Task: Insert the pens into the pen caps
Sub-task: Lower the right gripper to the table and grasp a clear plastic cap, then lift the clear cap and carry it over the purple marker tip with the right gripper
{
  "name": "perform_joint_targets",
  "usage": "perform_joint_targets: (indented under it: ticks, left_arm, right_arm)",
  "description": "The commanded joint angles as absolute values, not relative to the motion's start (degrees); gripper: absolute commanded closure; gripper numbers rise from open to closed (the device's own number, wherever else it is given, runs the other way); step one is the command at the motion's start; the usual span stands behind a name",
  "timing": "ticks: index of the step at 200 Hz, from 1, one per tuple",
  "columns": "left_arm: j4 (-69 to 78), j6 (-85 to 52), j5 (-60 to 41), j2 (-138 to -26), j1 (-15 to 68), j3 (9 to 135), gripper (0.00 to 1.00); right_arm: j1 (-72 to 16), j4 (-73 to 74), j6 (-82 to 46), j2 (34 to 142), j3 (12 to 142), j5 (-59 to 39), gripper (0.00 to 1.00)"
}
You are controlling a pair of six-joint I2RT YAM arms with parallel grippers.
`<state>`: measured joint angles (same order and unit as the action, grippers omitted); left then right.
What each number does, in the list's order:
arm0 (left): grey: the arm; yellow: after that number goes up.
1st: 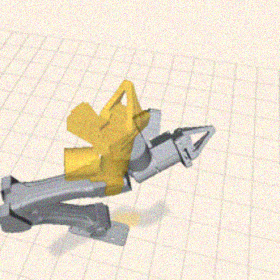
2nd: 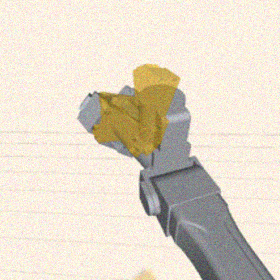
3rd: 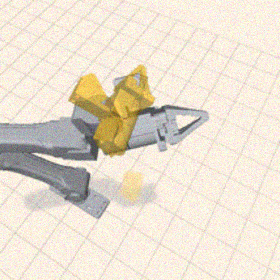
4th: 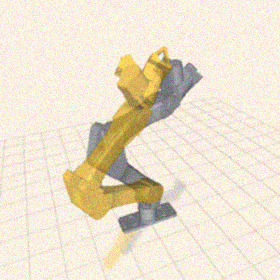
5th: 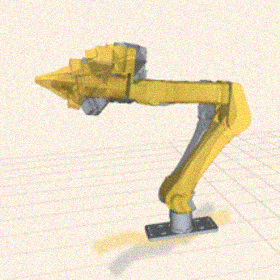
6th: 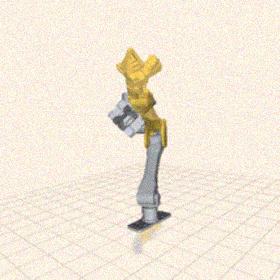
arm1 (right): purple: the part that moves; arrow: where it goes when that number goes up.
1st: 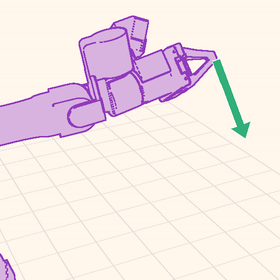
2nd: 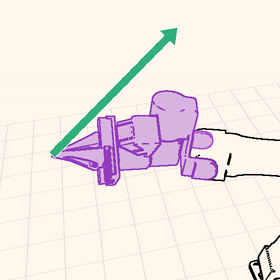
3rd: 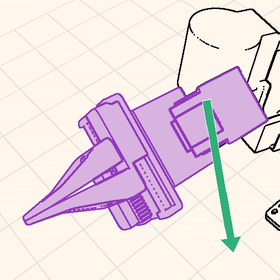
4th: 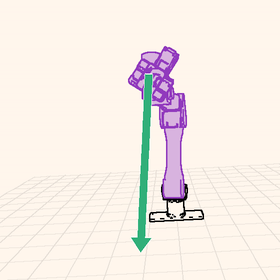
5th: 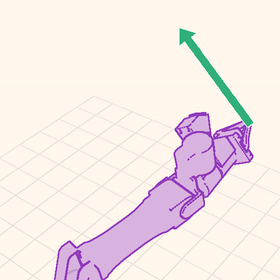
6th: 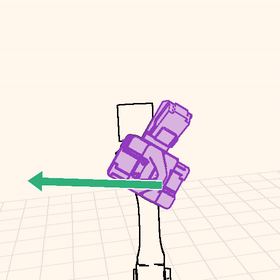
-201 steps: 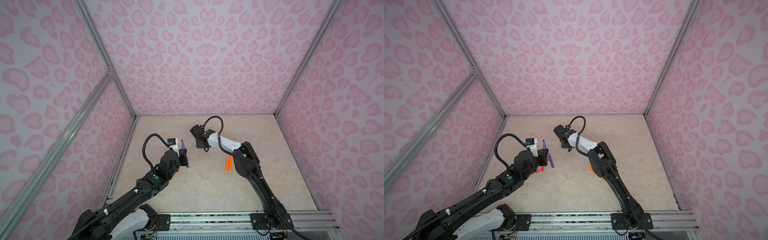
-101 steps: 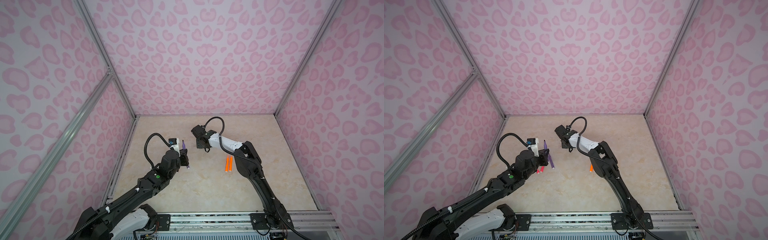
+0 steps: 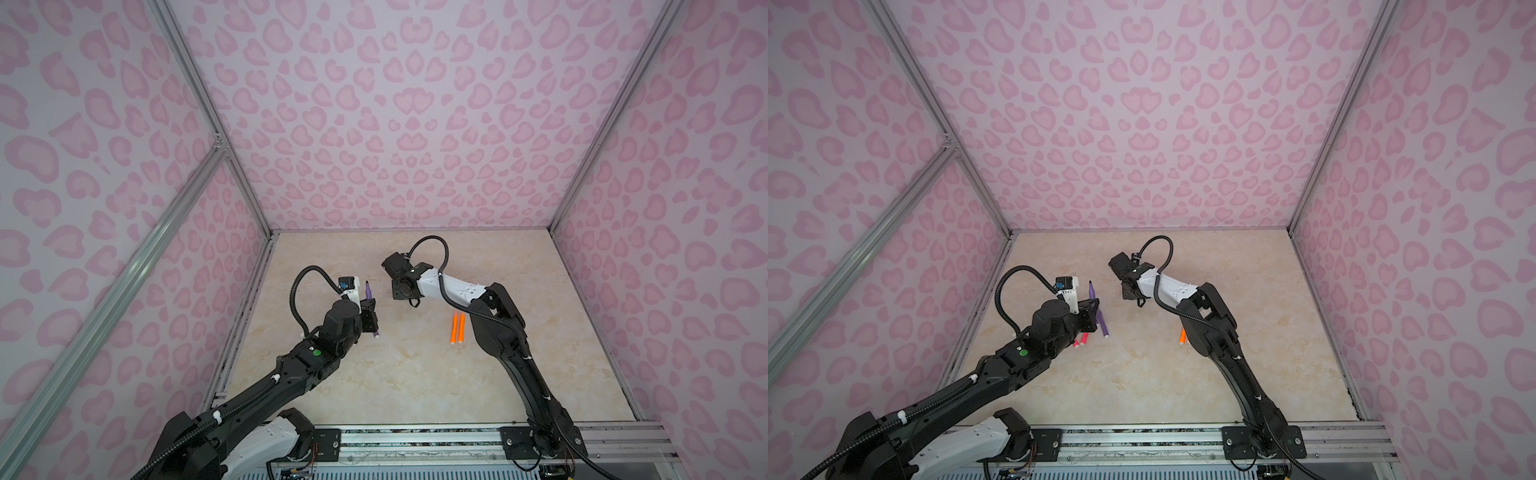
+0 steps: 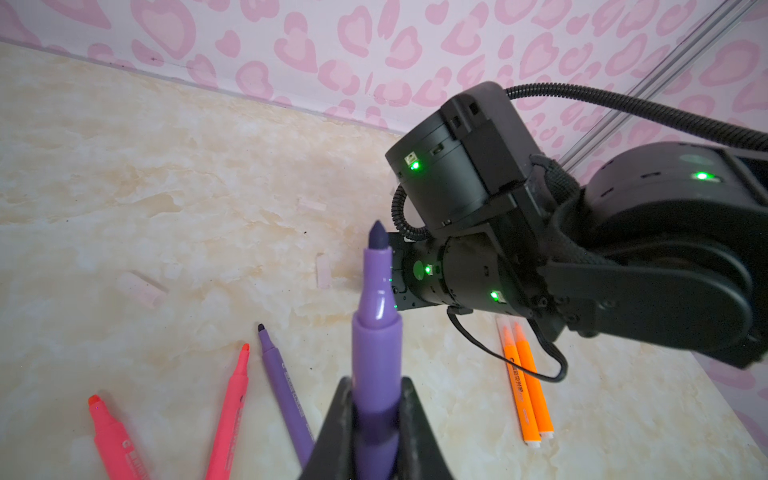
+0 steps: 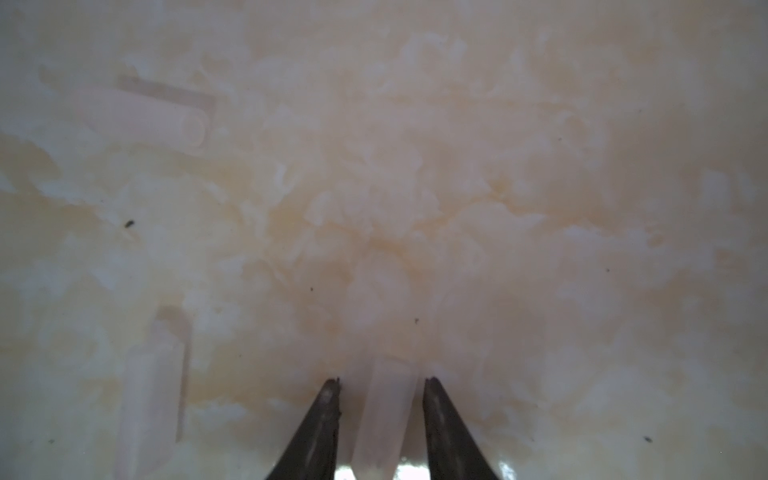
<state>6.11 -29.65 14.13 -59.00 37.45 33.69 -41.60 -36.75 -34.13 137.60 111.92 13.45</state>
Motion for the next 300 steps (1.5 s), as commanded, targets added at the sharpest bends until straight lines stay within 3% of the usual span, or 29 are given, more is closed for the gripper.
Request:
perform_joint_targets:
  ticks: [1, 69, 210, 234, 300]
  left_arm:
    - [7.6, -29.2, 14.0, -58.6, 37.4, 34.5, 0.96]
    - [7.7, -29.2, 13.7, -58.5, 37.3, 34.5, 0.96]
    - [9.1, -28.9, 11.5, -59.0, 37.3, 34.1, 0.96]
    - [11.3, -28.4, 7.3, -60.2, 37.3, 34.3, 0.96]
    - [24.3, -31.9, 4.0, -56.1, 37.9, 28.3, 0.96]
  right_arm:
    - [-41.6, -37.4, -34.6, 138.4, 111.9, 13.4, 0.65]
    - [-41.6, -38.7, -34.6, 140.0, 113.9, 13.5, 0.67]
    - [-41.6, -38.2, -35.5, 138.5, 112.9, 15.7, 0.89]
    - [-41.7, -33.0, -36.6, 131.5, 105.5, 16.1, 0.93]
    - [-41.7, -10.7, -39.4, 88.0, 67.2, 17.4, 0.95]
